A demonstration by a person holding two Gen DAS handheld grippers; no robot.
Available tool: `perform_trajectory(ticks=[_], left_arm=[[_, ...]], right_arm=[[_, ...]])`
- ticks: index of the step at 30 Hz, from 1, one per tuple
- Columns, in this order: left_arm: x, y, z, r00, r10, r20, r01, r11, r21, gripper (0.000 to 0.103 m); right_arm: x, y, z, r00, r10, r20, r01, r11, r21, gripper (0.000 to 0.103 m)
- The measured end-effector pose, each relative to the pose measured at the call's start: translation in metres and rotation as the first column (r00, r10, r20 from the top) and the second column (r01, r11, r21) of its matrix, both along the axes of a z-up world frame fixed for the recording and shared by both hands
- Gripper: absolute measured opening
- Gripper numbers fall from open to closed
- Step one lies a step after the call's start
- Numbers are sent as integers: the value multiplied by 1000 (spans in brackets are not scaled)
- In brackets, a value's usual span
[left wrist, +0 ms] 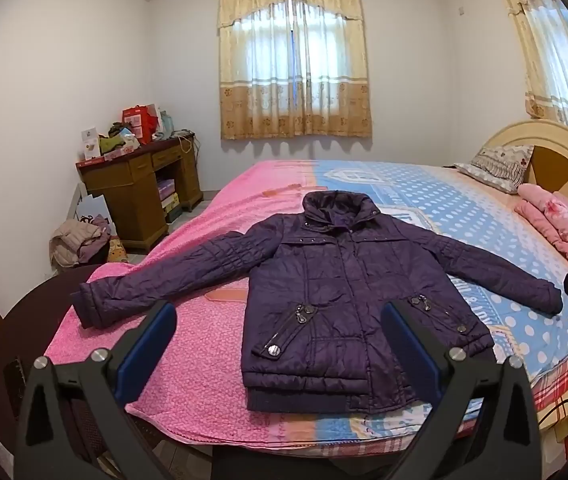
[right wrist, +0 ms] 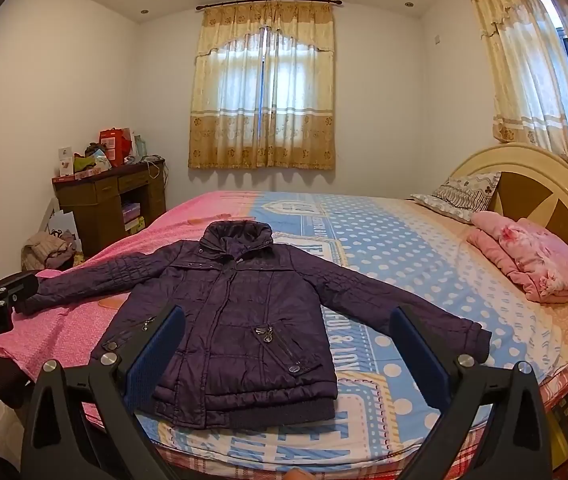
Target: Fold large clothes
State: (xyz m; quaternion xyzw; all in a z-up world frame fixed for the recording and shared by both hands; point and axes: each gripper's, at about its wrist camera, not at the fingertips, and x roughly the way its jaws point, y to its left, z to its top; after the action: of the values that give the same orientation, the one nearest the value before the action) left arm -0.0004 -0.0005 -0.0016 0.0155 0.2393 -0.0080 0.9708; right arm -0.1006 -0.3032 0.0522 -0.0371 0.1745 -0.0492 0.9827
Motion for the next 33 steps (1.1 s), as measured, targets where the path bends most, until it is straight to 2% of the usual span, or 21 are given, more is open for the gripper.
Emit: perform_trajectory(ticks=[33], left_arm=[[0, -2, 0, 1000, 2, 3, -2, 1000, 4, 103]], right_arm=[[6, 0, -14, 1000, -2, -24, 2, 1000, 4, 102]])
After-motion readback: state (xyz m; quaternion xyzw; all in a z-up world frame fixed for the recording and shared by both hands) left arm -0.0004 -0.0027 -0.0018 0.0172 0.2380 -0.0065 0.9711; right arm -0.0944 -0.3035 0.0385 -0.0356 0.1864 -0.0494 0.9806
